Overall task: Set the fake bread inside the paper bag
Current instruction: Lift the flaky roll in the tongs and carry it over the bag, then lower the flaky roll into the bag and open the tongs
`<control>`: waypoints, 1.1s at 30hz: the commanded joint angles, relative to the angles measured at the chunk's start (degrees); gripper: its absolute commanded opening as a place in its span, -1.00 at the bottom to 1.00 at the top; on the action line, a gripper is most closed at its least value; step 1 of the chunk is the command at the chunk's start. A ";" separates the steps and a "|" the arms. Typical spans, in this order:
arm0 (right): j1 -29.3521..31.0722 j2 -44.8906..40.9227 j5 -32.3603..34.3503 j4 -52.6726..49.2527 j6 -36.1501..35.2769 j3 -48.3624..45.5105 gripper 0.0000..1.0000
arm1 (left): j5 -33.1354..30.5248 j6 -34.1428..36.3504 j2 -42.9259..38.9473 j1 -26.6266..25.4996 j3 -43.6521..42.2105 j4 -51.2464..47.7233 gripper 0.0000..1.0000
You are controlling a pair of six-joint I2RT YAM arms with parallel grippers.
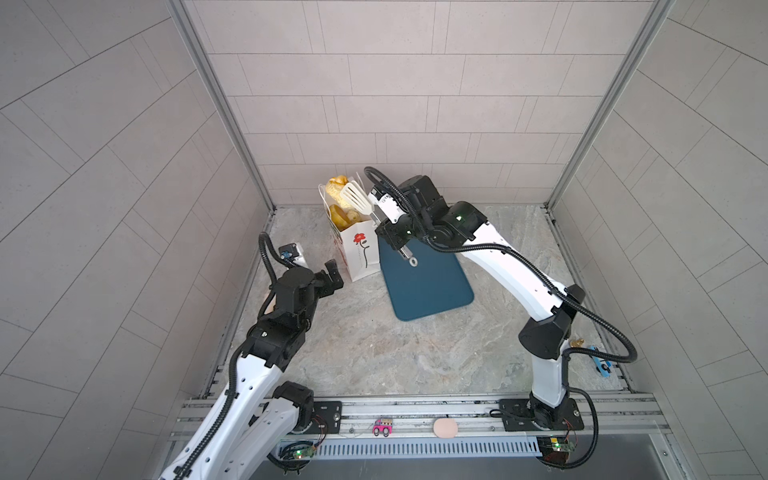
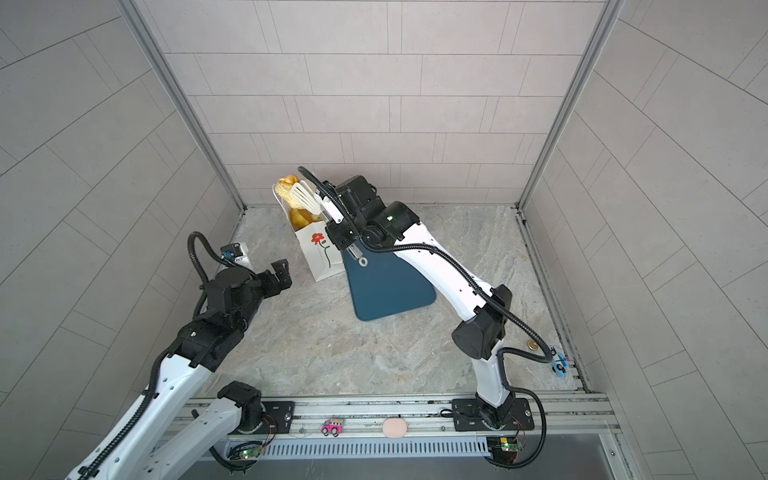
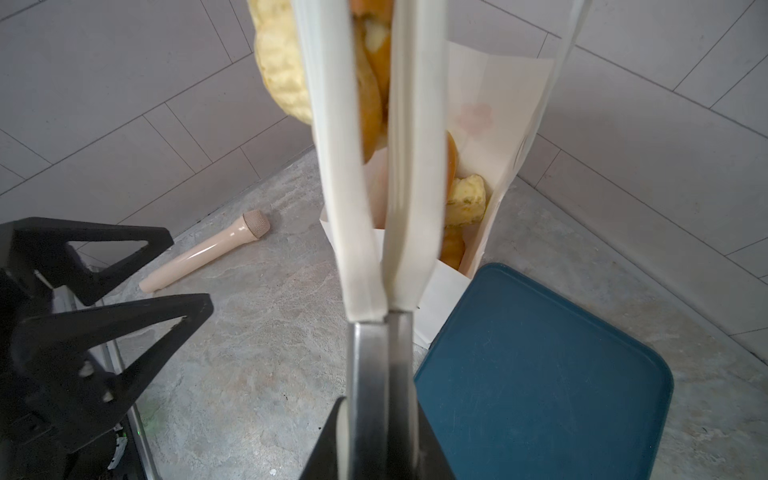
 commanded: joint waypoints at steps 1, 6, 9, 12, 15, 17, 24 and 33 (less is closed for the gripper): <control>0.03 1.87 0.75 0.07 0.34 3.46 -0.59 | -1.06 -0.92 -0.69 -0.02 1.09 0.40 1.00; -0.57 6.30 0.87 -2.68 1.62 7.97 -0.59 | -0.95 -0.66 -0.58 -0.01 1.05 0.24 1.00; -1.05 7.42 1.21 -2.77 2.30 8.61 -0.59 | -1.14 -0.66 -0.70 -0.01 1.02 0.14 1.00; -1.53 8.03 0.87 -2.29 2.51 8.69 -0.58 | -0.99 -0.66 -0.57 -0.04 0.71 0.39 1.00; -1.75 8.33 1.50 -2.67 2.51 8.69 -0.52 | -0.90 -0.66 -0.23 -0.04 0.72 0.66 1.00; -1.84 8.32 2.29 -3.18 2.44 8.69 -0.47 | -0.80 -0.66 -0.07 -0.04 0.71 0.83 1.00; -1.85 8.57 2.55 -3.75 1.93 8.69 -0.16 | -0.56 -0.74 0.19 0.00 0.65 1.11 1.00; -1.84 6.88 2.69 -4.60 2.39 9.22 -0.02 | -0.64 -0.84 -0.06 -0.04 0.66 0.78 1.00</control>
